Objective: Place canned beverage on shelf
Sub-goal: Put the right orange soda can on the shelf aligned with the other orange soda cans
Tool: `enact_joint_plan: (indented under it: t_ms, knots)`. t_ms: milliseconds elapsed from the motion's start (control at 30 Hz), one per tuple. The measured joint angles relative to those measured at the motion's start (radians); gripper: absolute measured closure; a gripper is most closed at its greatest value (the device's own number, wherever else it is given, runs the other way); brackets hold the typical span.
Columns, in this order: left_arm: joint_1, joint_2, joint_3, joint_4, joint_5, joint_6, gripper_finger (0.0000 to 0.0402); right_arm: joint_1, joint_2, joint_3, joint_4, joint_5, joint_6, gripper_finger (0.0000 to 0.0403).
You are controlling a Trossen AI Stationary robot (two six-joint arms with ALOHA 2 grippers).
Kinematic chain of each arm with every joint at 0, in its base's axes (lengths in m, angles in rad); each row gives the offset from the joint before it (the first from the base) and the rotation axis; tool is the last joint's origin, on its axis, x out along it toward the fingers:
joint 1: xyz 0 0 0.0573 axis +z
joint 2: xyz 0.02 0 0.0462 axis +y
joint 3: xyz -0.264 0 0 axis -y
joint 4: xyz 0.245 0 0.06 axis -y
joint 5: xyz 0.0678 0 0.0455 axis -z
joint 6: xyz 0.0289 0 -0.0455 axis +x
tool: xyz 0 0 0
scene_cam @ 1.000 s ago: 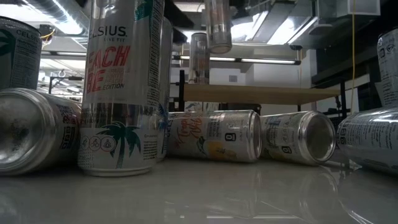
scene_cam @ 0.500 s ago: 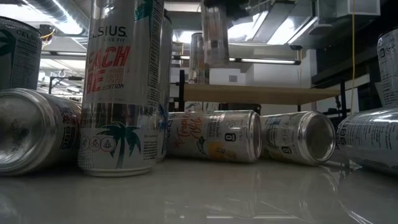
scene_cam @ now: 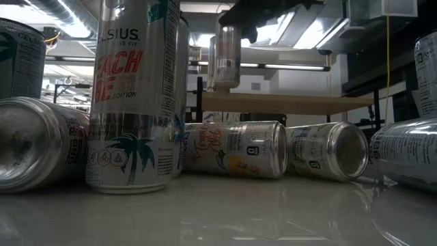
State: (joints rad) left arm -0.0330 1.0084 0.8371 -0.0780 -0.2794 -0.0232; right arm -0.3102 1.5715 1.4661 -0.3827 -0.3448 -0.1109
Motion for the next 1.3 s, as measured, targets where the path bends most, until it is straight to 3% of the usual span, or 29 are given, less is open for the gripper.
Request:
enact_joint_plan:
  t_ms: [567,1033,1300]
  knots:
    - [0.000,0.000,0.000,0.004,0.000,0.000,0.0118,0.000,0.002,-0.057,0.093,0.106,-0.014,0.0159]
    - [0.000,0.000,0.000,0.004,0.000,-0.001,0.0118,0.000,0.021,-0.054,0.105,0.113,0.003,0.0159]
    - [0.000,0.000,0.000,0.004,0.000,-0.001,0.0118,0.002,0.022,-0.054,0.100,0.127,0.001,0.0116]
